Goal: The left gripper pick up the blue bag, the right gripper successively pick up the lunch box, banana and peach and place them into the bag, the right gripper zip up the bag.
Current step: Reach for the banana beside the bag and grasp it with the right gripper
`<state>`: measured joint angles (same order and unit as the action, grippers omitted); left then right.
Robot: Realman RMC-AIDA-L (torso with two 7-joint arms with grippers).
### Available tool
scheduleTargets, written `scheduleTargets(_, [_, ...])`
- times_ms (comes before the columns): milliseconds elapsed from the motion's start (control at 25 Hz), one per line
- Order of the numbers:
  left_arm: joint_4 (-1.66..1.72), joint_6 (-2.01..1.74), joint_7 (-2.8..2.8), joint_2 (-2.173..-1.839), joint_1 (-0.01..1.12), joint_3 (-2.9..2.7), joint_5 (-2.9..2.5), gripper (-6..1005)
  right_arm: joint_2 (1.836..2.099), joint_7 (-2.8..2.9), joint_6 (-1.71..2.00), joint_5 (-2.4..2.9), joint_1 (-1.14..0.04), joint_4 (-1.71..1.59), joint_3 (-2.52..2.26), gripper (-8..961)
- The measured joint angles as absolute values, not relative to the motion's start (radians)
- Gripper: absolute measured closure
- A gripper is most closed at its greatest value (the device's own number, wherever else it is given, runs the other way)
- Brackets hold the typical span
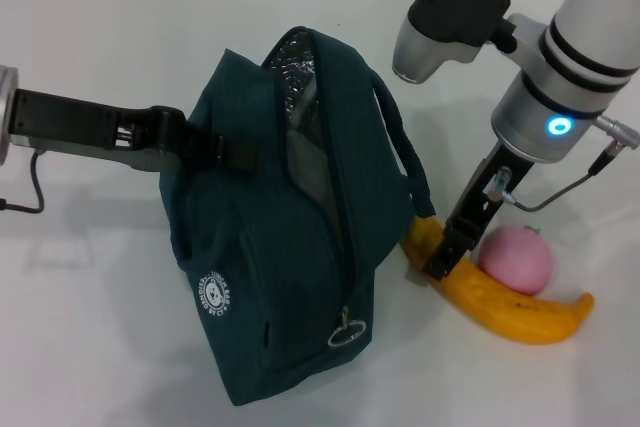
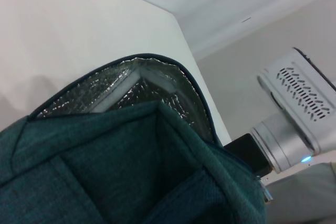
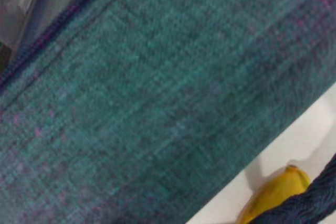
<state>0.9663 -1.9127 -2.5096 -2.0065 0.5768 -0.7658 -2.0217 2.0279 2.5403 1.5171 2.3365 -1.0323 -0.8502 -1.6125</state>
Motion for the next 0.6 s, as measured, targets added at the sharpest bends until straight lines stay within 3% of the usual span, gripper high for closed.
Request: scheduleTargets(600, [0.966, -1.913, -2.506, -2.007, 0.578, -0.768, -2.022, 946, 2.028, 2.543, 1.485, 2.283, -1.059, -0.791, -1.683, 264])
